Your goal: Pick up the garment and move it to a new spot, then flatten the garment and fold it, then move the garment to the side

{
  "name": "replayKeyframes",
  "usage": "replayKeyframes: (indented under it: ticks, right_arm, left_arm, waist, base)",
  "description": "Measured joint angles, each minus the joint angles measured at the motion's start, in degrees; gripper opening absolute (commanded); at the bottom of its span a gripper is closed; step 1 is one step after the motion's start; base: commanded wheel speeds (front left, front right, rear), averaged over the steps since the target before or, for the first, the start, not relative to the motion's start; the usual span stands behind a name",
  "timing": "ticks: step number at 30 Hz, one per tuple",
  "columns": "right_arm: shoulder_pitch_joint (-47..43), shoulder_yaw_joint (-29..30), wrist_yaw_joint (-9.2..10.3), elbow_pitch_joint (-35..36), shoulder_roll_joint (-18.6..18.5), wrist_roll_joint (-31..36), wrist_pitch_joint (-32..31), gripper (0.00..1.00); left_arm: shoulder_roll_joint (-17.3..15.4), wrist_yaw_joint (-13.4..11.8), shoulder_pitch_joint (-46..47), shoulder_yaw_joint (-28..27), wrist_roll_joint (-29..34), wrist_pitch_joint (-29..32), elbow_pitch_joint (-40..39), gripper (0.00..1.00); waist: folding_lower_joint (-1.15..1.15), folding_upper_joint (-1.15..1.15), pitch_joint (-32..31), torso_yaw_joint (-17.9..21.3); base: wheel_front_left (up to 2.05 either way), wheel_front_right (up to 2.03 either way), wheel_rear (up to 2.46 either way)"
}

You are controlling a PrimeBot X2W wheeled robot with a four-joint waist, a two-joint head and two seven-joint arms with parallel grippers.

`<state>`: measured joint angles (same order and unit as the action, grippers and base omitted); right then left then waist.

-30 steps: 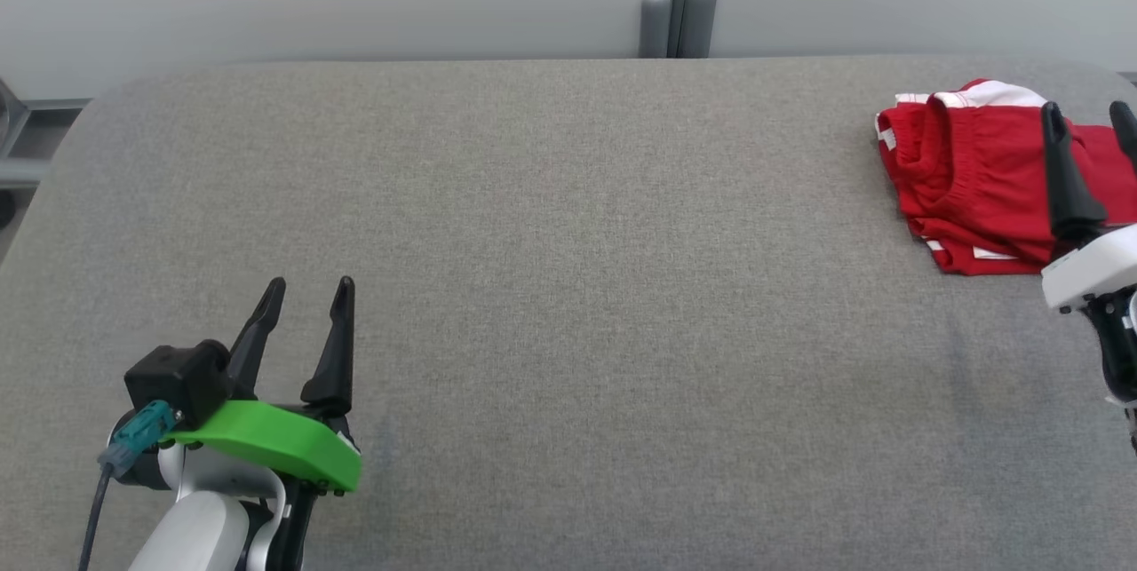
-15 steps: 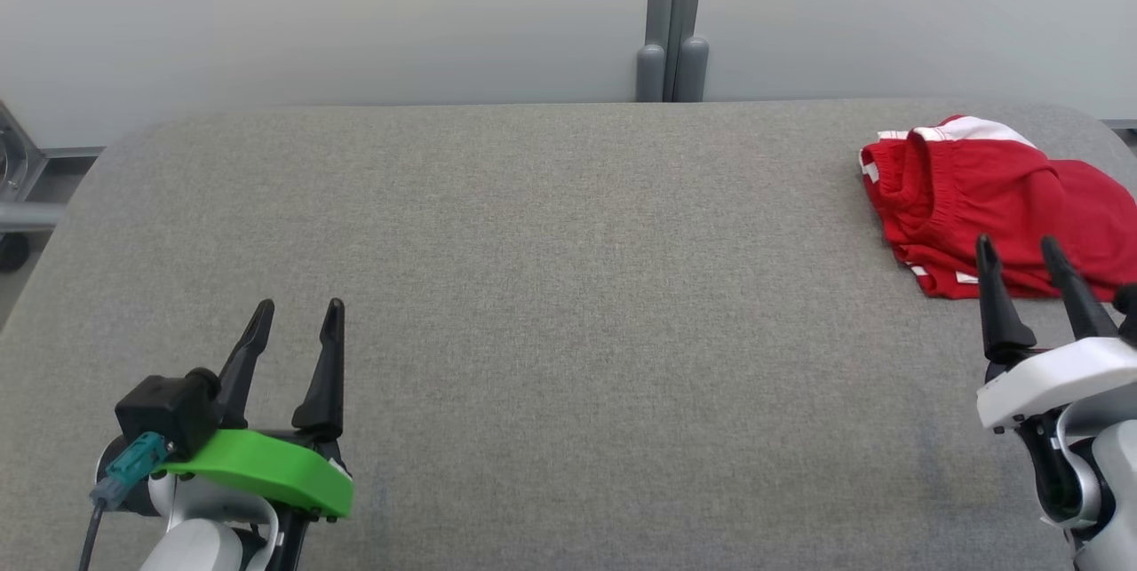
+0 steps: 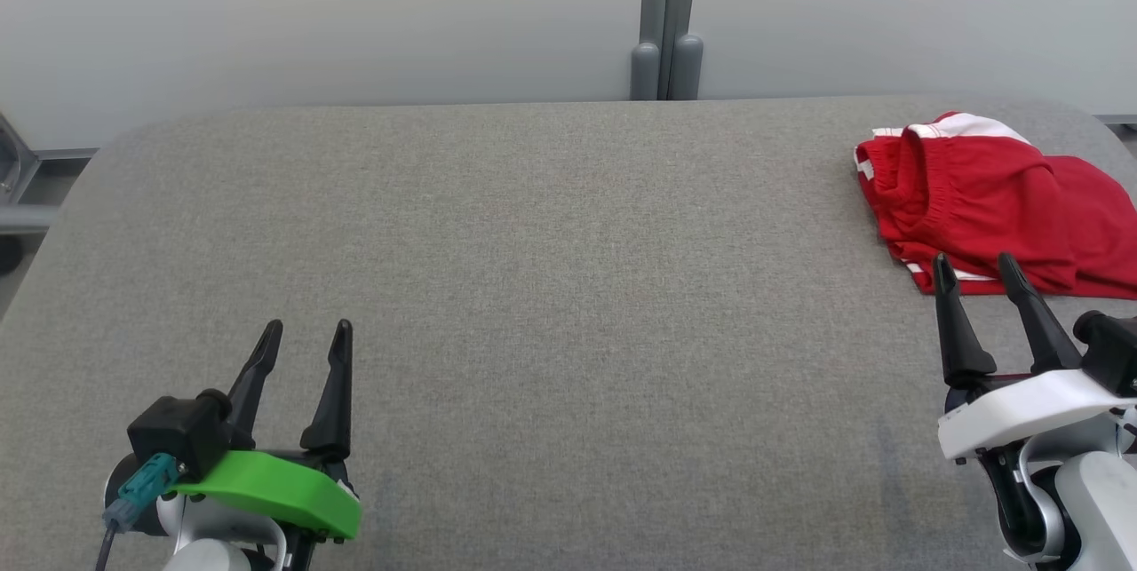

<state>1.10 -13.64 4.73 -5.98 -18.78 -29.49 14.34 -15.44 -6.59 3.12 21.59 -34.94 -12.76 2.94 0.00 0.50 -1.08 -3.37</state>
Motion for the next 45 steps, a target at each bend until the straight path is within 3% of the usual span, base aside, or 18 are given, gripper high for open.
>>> replayKeyframes:
  ticks: [6,39,40,45]
  right_arm:
    - [-0.95,0.67,0.90,2.03,0.21,1.51,0.00,1.00]
    - [-5.22,3.11,1.83,7.59,1.00,4.33,0.02,1.00]
    - [-5.22,3.18,1.89,7.61,1.02,4.33,0.02,0.00]
    - [-6.52,2.22,1.86,5.33,3.03,4.27,-0.11,0.00]
  left_arm:
    - [0.16,0.00,-0.26,-0.04,0.41,-0.48,-0.40,1.00]
    - [0.35,-0.07,-0.90,-0.41,0.96,-0.51,-1.55,1.00]
    - [0.36,-0.07,-0.90,-0.40,0.94,-0.51,-1.56,0.00]
    - [1.65,0.01,-1.96,0.71,0.83,-0.38,0.71,0.00]
  waist:
    - [0.00,0.00,0.20,-0.02]
    - [0.00,0.00,1.52,0.04]
    - [0.00,0.00,1.56,0.07]
    - [0.00,0.00,1.59,0.10]
  base:
    - [0.00,0.00,0.00]
    - [0.00,0.00,0.00]
    - [0.00,0.00,0.00]
    - [0.00,0.00,0.00]
